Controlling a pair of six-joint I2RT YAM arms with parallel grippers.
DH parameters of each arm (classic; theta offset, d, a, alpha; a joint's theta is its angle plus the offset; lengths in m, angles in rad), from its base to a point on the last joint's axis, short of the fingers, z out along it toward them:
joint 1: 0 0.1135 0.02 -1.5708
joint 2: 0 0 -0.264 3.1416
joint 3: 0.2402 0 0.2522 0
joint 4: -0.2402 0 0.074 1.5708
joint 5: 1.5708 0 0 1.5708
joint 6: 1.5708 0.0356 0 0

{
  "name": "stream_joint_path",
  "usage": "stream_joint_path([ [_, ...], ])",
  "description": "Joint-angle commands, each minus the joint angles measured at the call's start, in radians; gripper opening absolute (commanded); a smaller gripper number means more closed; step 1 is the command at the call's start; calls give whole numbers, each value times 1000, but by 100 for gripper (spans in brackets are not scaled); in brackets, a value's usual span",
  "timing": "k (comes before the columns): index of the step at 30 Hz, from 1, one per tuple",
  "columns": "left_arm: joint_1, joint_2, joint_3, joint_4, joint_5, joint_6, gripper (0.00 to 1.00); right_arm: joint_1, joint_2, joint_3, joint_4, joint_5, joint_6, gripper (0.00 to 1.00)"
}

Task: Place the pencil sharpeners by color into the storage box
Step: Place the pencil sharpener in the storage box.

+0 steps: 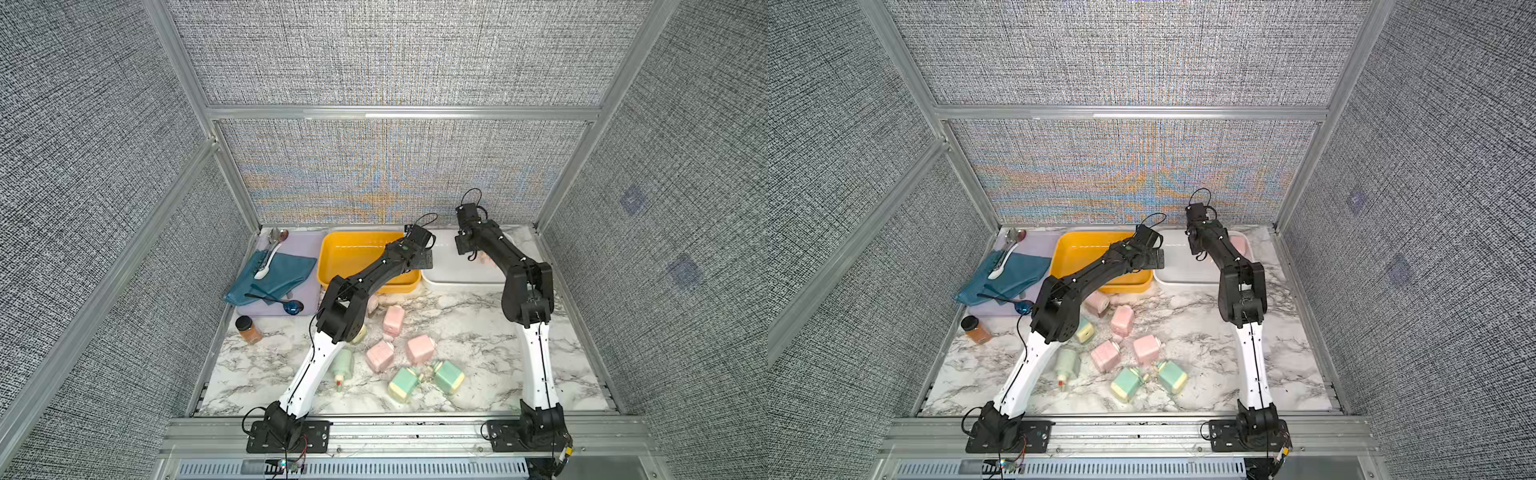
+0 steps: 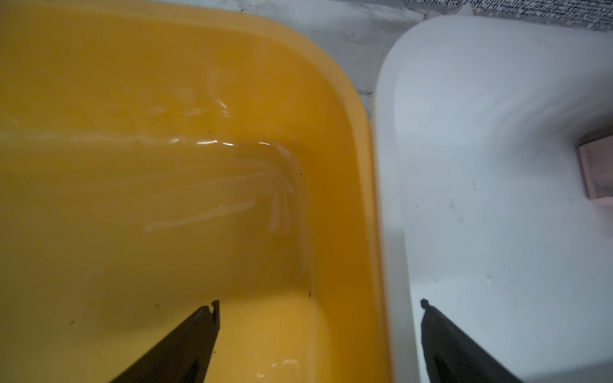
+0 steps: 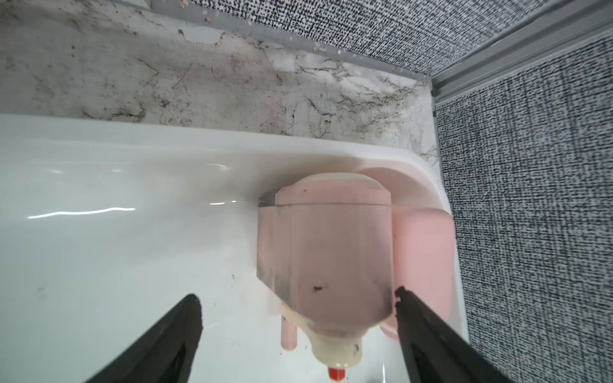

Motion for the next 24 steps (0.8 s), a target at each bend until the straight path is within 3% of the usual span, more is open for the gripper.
stream_joint_path([
  [1,-2,2,9,-8,34,-22,99,5,-13,-16,65,97,-42,99],
  [24,-8,37,86,-37,34,-9,99,-56,11,-62,51,146,-59,99],
])
